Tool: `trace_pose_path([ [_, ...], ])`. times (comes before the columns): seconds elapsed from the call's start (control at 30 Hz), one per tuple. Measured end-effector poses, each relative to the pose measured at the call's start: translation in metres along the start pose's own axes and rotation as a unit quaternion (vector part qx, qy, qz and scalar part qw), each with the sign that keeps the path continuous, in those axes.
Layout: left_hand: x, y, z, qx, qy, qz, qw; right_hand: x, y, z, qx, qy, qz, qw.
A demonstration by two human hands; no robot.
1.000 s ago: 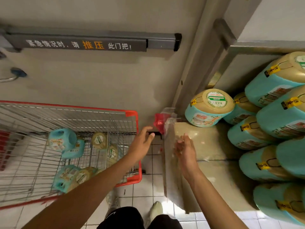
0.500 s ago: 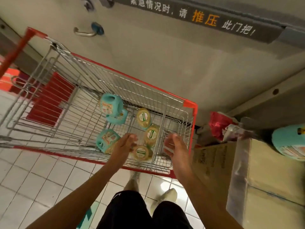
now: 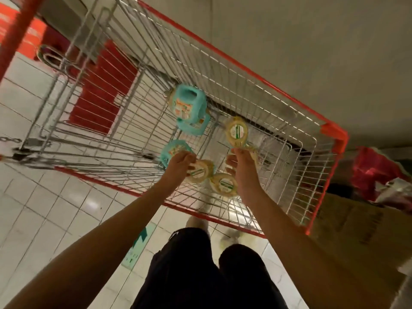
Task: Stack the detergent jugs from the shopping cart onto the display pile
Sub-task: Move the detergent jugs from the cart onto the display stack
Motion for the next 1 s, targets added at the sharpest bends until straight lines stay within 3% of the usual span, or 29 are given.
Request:
trace_pose_path([
  [0.2, -0.038, -0.025, 0.069, -0.010, -0.088, 0.045, 0.995, 0.017, 0.029, 0.078, 0.045, 0.033, -0.105, 0.993],
  [0.67, -0.132, -0.091, 0.230, 0.031, -0.173, 0.246, 0.953, 0.079, 0.116, 0.281, 0.001, 0.038, -0.318, 0.947],
  [1.0, -0.237, -0.097, 0.286, 0.059, -0.277, 0.153, 0.947, 0.153, 0.166, 0.398, -0.021, 0.083, -0.398, 0.913],
])
Point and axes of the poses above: each hand's wrist, its own z-axis towards the middle knuckle, its own y-axis out of the palm, x = y × z, the point moved 4 cm from there along z, towards the middle knuckle, and after that the axes turned 7 degrees about y, right-handed, at the moved point
